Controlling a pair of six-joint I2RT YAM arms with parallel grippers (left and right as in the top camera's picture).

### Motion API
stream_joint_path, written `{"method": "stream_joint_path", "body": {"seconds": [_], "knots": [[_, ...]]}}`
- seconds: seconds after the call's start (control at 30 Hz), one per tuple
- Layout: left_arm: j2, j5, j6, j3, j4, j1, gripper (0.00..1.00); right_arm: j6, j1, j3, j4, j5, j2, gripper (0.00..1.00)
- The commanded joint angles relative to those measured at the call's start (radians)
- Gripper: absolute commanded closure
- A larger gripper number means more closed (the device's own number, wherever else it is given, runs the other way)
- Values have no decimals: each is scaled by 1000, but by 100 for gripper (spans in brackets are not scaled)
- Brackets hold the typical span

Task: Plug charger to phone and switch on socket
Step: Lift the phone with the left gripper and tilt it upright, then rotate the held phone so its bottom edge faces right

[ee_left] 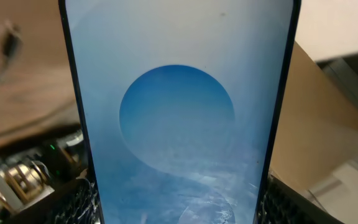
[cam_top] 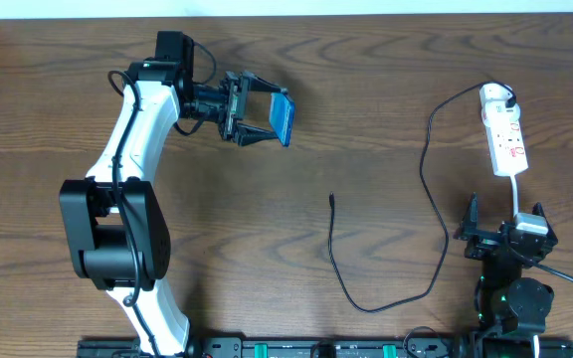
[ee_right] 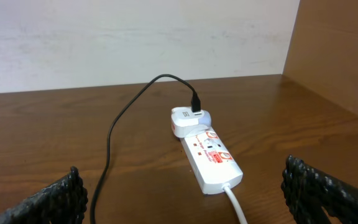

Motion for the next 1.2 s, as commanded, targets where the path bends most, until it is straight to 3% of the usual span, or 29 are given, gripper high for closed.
{"method": "stream_joint_path", "body": {"seconds": [0.0, 0.37, 0.6, 1.17], "knots": [[-33, 121, -47, 26, -1, 0, 93, -8, 6, -1, -3, 15, -6, 1], [-33, 121, -78, 26, -1, 0, 93, -8, 6, -1, -3, 15, -6, 1], [-33, 121, -163, 26, -1, 0, 93, -8, 6, -1, -3, 15, -6, 1], [-33, 121, -163, 26, -1, 2, 92, -8, 6, -1, -3, 15, -6, 1]]}}
